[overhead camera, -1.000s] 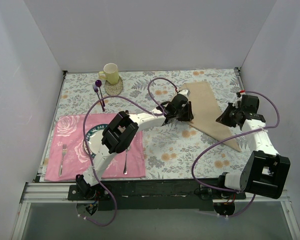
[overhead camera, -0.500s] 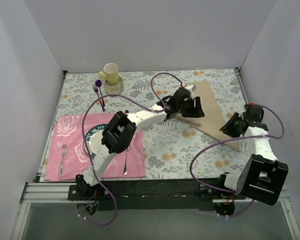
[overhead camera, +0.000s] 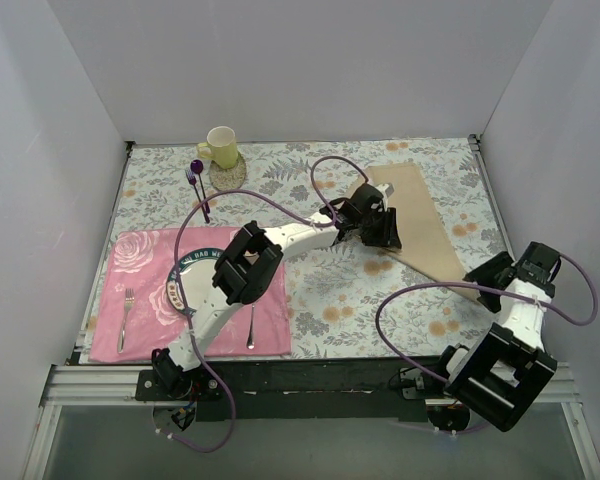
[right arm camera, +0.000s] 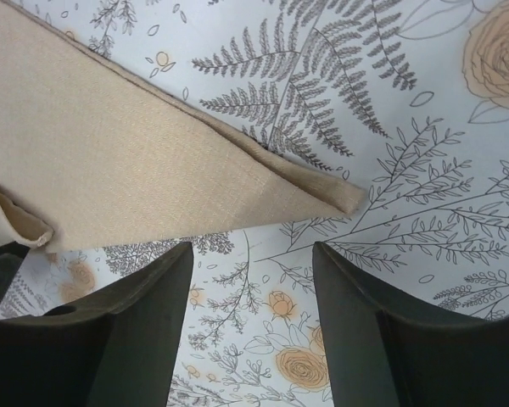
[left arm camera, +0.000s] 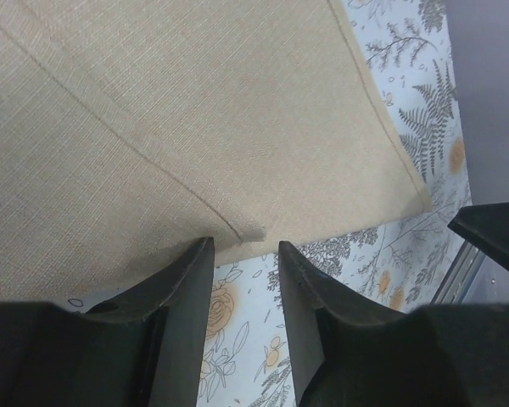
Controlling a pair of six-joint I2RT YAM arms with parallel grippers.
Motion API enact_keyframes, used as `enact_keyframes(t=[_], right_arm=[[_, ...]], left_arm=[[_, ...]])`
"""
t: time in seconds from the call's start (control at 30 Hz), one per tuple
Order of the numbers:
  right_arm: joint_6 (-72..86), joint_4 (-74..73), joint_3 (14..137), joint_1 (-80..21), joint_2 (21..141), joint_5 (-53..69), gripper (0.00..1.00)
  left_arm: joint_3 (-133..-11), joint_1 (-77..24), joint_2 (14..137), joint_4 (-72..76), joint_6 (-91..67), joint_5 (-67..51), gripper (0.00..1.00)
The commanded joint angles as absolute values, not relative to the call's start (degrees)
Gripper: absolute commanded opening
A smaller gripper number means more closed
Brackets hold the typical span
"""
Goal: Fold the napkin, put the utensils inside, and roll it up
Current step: Fold the napkin
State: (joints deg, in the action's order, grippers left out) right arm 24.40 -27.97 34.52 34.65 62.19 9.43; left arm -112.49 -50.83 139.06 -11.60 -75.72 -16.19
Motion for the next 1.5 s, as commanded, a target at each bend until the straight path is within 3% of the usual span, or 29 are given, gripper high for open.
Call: enact_keyframes(t=[0.0,0.4,0.6,0.8,0.9,1.23,1.47], right_arm=[[26.98,-25.77,32.17,36.65,61.35,10.89,0.68],[29.09,-17.14,26.29,39.01,61.87,10.37,0.66],[29.18,-15.91,26.89,41.31,64.59,9.32,0.59],[29.71,-14.68,26.28,41.57,66.18,8.44,0.5],[29.71,-14.07,25.58,41.57,65.31,7.82,0.43],[26.72,-12.04,24.26,41.48,59.68,12.73,0.02],[23.03,-14.14,28.91,37.46,59.85,16.96,0.01]], left_arm=[[-114.26,-50.98,135.8,-12.92,-75.67,-18.46,0.35],[-110.92,-50.98,126.74,-12.48,-77.34,-17.84,0.35],[-111.01,-50.8,123.84,-14.32,-75.24,-15.56,0.44],[-110.31,-50.27,120.68,-15.73,-74.36,-15.56,0.45],[-108.81,-50.1,118.92,-15.82,-74.36,-15.64,0.45],[-104.24,-49.48,116.11,-14.5,-75.06,-14.85,0.45],[-99.85,-48.25,112.86,-12.58,-75.67,-13.36,0.44]])
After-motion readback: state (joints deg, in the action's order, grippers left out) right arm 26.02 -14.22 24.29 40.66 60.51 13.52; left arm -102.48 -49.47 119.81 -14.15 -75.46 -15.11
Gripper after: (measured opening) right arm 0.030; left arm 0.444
